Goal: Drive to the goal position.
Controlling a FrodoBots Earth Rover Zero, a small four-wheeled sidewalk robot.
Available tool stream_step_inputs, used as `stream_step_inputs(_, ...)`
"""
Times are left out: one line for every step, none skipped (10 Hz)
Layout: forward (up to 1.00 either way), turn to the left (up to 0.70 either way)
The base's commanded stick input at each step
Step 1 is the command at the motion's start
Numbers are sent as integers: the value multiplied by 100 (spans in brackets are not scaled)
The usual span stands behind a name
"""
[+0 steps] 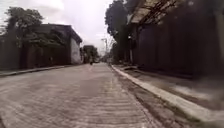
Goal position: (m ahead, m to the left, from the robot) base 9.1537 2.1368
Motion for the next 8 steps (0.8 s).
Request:
stream_step_inputs(100, 0)
stream_step_inputs(100, 0)
stream_step_inputs(100, 0)
stream_step_inputs(100, 0)
stream_step_inputs(100, 0)
stream_step_inputs(100, 0)
stream_step_inputs(100, 0)
stream_step_inputs(100, 0)
